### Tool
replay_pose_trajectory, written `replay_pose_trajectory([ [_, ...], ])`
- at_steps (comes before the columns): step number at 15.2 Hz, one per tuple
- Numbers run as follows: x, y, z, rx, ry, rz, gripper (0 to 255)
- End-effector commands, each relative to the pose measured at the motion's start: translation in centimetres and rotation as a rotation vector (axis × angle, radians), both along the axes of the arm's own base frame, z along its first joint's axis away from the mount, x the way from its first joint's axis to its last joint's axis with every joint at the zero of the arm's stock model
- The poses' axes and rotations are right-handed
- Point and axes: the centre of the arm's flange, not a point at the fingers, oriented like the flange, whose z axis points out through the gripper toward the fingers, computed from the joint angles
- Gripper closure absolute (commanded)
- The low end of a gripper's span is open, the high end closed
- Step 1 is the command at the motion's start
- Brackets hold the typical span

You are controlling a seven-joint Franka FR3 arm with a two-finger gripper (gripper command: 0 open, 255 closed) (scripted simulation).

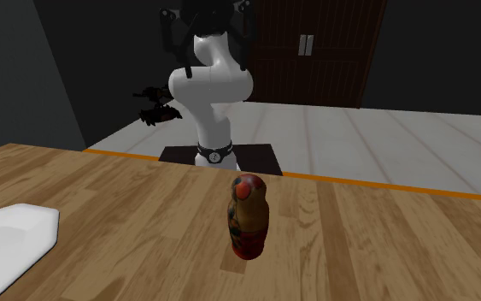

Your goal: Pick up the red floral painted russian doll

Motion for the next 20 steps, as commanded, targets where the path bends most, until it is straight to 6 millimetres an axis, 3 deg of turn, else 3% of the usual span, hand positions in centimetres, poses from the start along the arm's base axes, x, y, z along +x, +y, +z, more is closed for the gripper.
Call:
replay_pose_trajectory([
  [1,0.0,0.0,0.0,0.000,0.000,0.000,0],
  [16,14.5,6.9,-11.3,-0.141,-0.043,-0.065,0],
  [20,14.5,6.9,-13.4,-0.141,-0.043,-0.065,0],
])
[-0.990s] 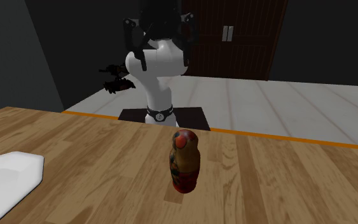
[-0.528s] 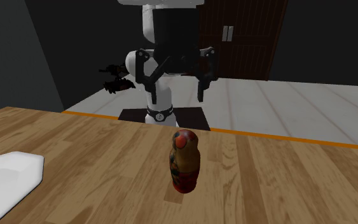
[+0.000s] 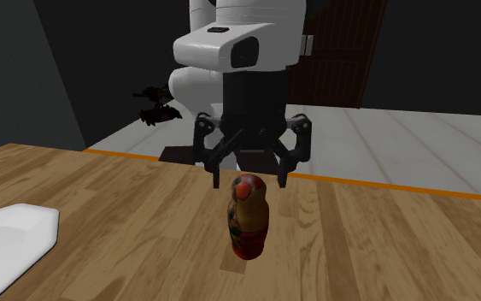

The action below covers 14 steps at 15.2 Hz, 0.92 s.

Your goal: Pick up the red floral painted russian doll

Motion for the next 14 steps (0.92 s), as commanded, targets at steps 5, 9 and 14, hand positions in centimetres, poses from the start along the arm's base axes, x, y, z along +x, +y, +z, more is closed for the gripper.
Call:
replay_pose_trajectory([
  [5,0.1,0.1,-2.4,0.000,-0.001,0.000,0],
  [9,0.1,0.2,-2.4,0.000,-0.001,0.000,255],
  [14,0.1,0.2,-2.4,0.000,-0.001,0.000,255],
])
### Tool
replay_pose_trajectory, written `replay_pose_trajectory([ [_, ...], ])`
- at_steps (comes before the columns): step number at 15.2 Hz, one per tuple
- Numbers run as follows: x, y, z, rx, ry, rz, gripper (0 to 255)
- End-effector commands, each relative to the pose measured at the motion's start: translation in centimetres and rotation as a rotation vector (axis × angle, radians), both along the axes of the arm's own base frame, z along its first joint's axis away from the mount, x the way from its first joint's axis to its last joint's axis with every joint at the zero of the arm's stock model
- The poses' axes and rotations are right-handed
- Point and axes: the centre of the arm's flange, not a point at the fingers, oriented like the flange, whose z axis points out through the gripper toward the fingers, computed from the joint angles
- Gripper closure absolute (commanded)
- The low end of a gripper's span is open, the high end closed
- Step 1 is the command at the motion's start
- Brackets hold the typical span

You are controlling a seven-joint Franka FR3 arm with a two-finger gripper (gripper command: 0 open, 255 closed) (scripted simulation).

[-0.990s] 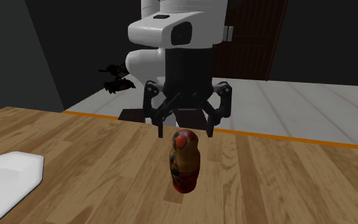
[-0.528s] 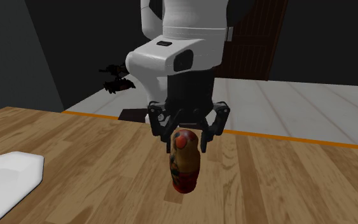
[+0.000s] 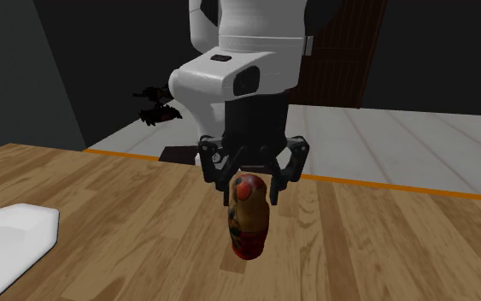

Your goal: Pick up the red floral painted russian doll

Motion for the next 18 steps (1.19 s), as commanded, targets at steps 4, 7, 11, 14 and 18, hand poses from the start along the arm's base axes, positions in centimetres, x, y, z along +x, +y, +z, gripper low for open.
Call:
replay_pose_trajectory([
  [4,-0.1,-0.1,1.4,0.000,0.003,0.000,255],
  [7,-0.1,-0.1,3.0,0.000,0.003,0.000,255],
  [11,-0.1,-0.1,5.1,0.000,0.003,0.000,255],
  [14,-0.1,-0.1,6.7,0.000,0.003,0.000,255],
  [18,-0.1,-0.1,7.8,0.000,0.003,0.000,255],
])
